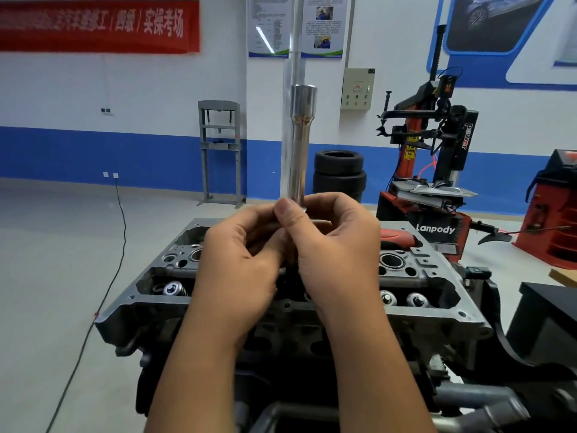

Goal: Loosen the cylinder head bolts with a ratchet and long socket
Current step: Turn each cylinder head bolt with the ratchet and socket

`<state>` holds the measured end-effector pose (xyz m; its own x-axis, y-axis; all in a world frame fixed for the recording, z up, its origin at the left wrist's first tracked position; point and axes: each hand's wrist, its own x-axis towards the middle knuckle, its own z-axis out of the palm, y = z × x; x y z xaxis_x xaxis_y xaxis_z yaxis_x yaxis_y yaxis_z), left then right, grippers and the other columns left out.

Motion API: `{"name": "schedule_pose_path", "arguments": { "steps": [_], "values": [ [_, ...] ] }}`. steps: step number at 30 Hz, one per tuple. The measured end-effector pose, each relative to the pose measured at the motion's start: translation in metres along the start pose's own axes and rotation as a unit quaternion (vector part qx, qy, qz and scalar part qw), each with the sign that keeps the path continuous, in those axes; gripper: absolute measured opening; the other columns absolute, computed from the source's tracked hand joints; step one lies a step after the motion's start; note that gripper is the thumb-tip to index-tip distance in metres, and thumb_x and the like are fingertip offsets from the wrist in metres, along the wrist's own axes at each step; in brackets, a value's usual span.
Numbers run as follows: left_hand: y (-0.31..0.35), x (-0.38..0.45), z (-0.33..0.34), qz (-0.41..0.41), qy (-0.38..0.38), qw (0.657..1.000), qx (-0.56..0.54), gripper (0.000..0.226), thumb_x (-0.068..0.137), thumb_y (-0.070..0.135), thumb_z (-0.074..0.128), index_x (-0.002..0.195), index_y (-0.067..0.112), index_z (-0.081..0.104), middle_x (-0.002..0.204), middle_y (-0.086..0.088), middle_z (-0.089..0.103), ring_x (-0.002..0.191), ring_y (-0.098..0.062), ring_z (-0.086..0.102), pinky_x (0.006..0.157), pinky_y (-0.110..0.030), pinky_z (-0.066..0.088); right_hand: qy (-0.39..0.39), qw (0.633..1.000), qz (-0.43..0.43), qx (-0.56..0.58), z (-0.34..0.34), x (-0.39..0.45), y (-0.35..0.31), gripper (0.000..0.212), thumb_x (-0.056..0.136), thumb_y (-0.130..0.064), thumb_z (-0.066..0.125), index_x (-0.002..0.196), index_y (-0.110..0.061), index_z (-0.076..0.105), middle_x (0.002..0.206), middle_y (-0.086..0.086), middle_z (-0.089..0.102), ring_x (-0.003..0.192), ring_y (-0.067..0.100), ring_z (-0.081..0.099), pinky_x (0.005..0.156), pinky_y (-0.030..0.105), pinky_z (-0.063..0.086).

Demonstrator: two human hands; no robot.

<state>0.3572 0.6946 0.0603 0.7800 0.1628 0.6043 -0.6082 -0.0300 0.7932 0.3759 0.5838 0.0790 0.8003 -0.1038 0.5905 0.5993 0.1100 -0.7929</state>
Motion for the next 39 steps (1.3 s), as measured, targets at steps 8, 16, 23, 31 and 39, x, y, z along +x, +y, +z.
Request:
{"name": "schedule_pose_path", "arguments": {
  "steps": [8,16,23,31,39],
  "values": [
    [0.002,-0.002,-0.002,-0.043,-0.016,0.998,-0.05,0.018,0.105,0.008,0.056,0.116,0.019,0.064,0.103,-0.003,0.082,0.097,-0.022,0.079,0.077,-0.034,0.063,-0.071,0.994,-0.031,-0.075,0.003,0.002,0.004,0.018,0.103,-0.029,0.06,0.099,-0.019,0.074,0.09,-0.003,0.074,0.087,0.014,0.072,0.079,0.04,0.06],
    [0.001,-0.007,0.01,0.022,0.089,0.995,0.049,0.037,0.084,-0.005,0.081,0.101,0.026,0.071,0.093,0.003,0.08,0.083,-0.017,0.079,0.069,-0.038,0.066,-0.055,0.996,0.031,0.057,0.002,0.002,-0.002,0.025,0.082,-0.029,0.088,0.085,-0.013,0.069,0.075,0.0,0.076,0.07,0.015,0.076,0.065,0.035,0.063],
    [0.001,-0.005,0.013,0.034,0.087,0.991,0.1,0.027,0.096,0.009,0.072,0.108,0.033,0.076,0.091,0.011,0.081,0.085,-0.009,0.078,0.075,-0.041,0.065,-0.035,0.999,0.0,-0.04,0.008,0.004,-0.005,0.012,0.089,-0.027,0.082,0.089,-0.021,0.071,0.082,-0.002,0.076,0.077,0.013,0.075,0.075,0.043,0.064],
    [0.01,0.007,-0.012,0.004,-0.064,0.993,0.101,0.024,0.097,0.006,0.069,0.108,0.027,0.075,0.098,0.009,0.081,0.092,-0.008,0.077,0.08,-0.025,0.063,-0.048,0.998,-0.021,-0.029,0.0,0.008,-0.012,0.023,0.1,-0.027,0.068,0.08,-0.016,0.076,0.07,-0.004,0.073,0.066,0.006,0.069,0.062,0.026,0.057],
    [0.003,0.012,-0.012,0.019,-0.086,0.992,0.091,0.018,0.095,0.028,0.075,0.112,0.021,0.076,0.102,-0.003,0.08,0.097,-0.022,0.077,0.083,-0.046,0.065,-0.054,0.997,-0.039,0.048,0.007,0.012,-0.002,0.018,0.092,-0.03,0.076,0.081,-0.017,0.077,0.074,-0.003,0.075,0.069,0.005,0.071,0.066,0.021,0.058]
  ]
}}
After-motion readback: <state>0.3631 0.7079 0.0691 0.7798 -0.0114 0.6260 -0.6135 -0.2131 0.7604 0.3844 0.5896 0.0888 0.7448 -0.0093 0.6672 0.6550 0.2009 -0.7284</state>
